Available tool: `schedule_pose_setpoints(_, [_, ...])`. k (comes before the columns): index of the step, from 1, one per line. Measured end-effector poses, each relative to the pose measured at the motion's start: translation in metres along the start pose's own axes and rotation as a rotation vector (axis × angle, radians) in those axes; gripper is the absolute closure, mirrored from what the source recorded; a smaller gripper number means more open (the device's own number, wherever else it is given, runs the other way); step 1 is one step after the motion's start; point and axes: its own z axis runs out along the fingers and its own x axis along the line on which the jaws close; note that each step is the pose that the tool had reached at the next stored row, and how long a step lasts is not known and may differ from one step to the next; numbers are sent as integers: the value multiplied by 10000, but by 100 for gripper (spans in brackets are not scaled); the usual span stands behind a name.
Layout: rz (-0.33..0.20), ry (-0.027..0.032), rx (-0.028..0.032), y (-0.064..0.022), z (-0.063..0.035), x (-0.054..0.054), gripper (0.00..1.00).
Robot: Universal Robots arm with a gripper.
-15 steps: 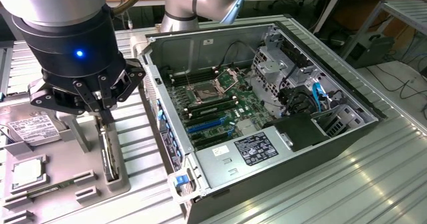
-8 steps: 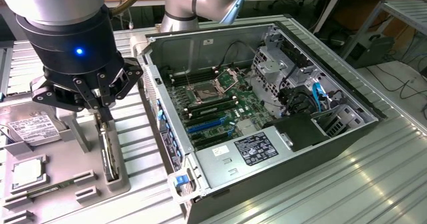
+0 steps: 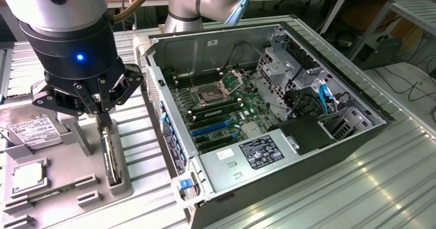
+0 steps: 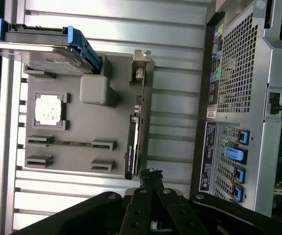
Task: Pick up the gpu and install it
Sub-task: 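Reach for the gpu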
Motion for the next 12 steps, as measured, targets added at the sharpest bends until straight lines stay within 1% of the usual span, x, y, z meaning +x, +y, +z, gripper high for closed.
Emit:
schedule_pose_setpoints(3, [221,48,37,1,37,4,89])
schedule_pose_setpoints(5, [257,52,77,20,45,4,89])
schedule_pose_setpoints(9, [257,60,228,117,57,-3,89])
schedule_pose_setpoints(11, [257,62,256,137,62,19,89])
schedule_pose_setpoints(12, [257,62,256,140,63,40,89])
